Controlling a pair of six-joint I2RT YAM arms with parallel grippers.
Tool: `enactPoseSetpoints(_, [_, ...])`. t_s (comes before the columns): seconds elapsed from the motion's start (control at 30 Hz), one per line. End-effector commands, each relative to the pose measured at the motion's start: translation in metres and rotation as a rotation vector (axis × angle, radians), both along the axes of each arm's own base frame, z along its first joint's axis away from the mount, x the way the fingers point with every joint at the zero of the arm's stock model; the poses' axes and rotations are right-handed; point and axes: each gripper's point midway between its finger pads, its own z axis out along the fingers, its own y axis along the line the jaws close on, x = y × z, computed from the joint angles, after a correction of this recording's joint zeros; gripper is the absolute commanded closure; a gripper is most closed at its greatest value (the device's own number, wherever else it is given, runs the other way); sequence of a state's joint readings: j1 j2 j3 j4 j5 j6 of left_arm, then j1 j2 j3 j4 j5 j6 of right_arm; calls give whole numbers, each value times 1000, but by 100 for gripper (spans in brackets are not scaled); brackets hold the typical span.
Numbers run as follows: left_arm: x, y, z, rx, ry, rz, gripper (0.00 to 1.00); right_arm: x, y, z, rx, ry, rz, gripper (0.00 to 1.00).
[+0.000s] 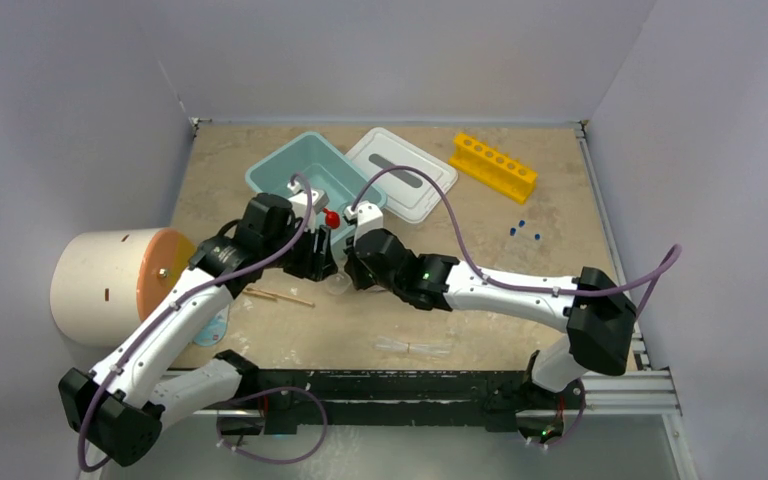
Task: Organize the chemistry lab equipment
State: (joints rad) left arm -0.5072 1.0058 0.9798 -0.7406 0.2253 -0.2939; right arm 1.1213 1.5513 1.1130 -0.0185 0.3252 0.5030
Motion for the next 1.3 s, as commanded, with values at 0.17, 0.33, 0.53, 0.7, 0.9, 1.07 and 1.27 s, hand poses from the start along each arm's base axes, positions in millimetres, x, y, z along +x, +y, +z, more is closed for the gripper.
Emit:
enactPoseSetpoints(0.17, [10, -3, -7, 56, 3, 5, 54, -1, 14, 38, 60, -61, -8, 100])
enactPoseSetpoints(0.33, [10, -4, -9, 66, 11, 5, 65, -3, 14, 44, 72, -67, -14, 100])
enactPoseSetpoints(0.53, [9, -6, -7, 59, 20, -7, 84, -1, 13, 48, 77, -73, -34, 100])
enactPoseSetpoints(0.7, [9, -9, -11, 61, 36, -22, 94, 1, 14, 56, 98, -80, -48, 100])
enactPoseSetpoints(0.9, [11, -10, -10, 65, 34, -23, 100, 0, 16, 69, 132, -87, -46, 98])
enactPoseSetpoints(1.07, [14, -11, -6, 63, 24, -10, 100, -3, 15, 81, 166, -90, -39, 77])
enactPoseSetpoints(1.27, [19, -10, 1, 54, 0, 14, 100, -6, 6, 97, 212, -104, -46, 66])
